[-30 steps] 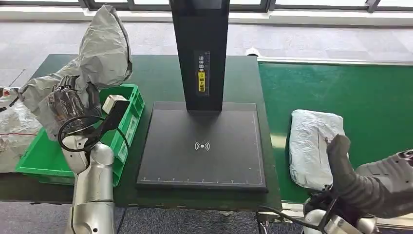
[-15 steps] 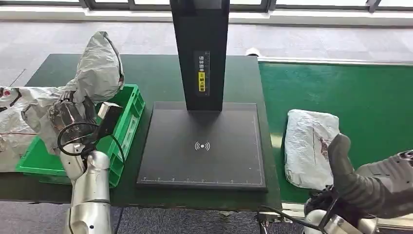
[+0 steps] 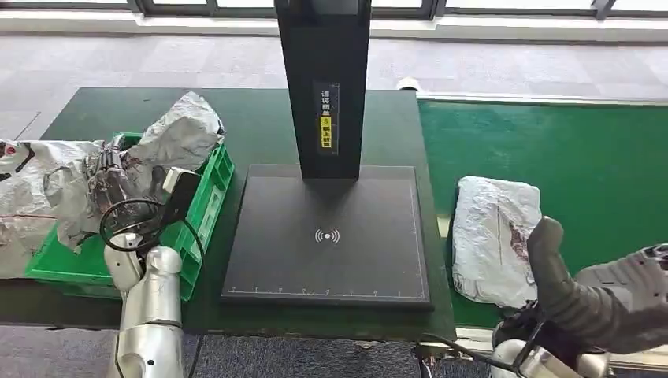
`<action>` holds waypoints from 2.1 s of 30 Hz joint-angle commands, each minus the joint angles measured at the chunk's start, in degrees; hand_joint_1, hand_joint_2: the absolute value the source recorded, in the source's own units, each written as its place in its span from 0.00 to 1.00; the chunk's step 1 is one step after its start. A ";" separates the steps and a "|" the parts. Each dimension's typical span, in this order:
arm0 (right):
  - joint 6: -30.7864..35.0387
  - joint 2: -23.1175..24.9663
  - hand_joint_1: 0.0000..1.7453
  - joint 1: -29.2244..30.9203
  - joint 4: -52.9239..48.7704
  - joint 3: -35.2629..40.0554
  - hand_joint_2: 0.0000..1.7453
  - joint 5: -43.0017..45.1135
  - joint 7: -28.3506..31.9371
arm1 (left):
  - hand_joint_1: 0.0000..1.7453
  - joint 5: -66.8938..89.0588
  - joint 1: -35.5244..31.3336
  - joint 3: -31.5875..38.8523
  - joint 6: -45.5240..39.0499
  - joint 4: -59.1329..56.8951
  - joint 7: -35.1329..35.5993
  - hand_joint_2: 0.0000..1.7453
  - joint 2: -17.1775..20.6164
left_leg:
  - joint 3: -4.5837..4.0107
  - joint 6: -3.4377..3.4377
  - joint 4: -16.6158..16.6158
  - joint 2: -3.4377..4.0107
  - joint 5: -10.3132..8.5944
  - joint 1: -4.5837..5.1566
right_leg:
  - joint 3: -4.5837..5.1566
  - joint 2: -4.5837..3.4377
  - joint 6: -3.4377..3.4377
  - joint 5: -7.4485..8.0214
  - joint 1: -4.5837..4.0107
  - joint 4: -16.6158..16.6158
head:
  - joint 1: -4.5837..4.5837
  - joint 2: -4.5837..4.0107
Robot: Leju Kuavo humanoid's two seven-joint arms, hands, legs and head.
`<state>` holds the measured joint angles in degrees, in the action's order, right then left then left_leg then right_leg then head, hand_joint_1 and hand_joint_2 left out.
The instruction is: Moved the parcel from conveyor to table for the left to box.
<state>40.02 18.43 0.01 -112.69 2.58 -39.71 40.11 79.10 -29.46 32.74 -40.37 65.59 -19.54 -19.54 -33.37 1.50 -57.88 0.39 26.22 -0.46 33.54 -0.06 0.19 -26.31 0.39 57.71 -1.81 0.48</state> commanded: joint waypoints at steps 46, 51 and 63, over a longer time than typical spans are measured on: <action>-0.02 -5.46 0.00 28.93 67.55 -56.73 1.00 -38.40 -15.41 | 0.00 -76.45 19.65 -40.30 54.05 22.29 -20.46 1.00 0.75 | 0.12 -0.23 0.17 -0.22 -0.15 0.07 | -0.34 0.19 -0.21 0.22 0.08 -0.37 | 0.02 0.00; -0.02 -7.80 0.00 30.31 73.96 -56.11 1.00 -36.34 -16.36 | 0.00 -76.72 19.40 -40.62 55.00 21.77 -20.46 1.00 0.74 | 0.08 -0.20 0.02 -0.15 -0.07 0.04 | -0.24 0.15 -0.18 0.16 0.04 -0.24 | 0.00 0.00; -17.04 -13.40 0.00 36.06 95.57 -58.11 1.00 -22.81 -7.22 | 0.00 -77.08 18.34 -41.56 56.51 19.09 -20.46 1.00 1.25 | 0.04 -0.24 0.08 -0.14 -0.13 0.10 | -0.18 0.12 -0.21 0.20 0.08 -0.26 | 0.00 0.00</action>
<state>35.51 9.72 29.95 -35.77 -49.49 -68.76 29.29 2.40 -12.97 -3.45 16.07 87.58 -40.19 -19.50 -33.50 1.36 -57.99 0.22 26.15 -0.39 33.56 0.11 0.03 -26.21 0.47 57.69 -1.81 0.48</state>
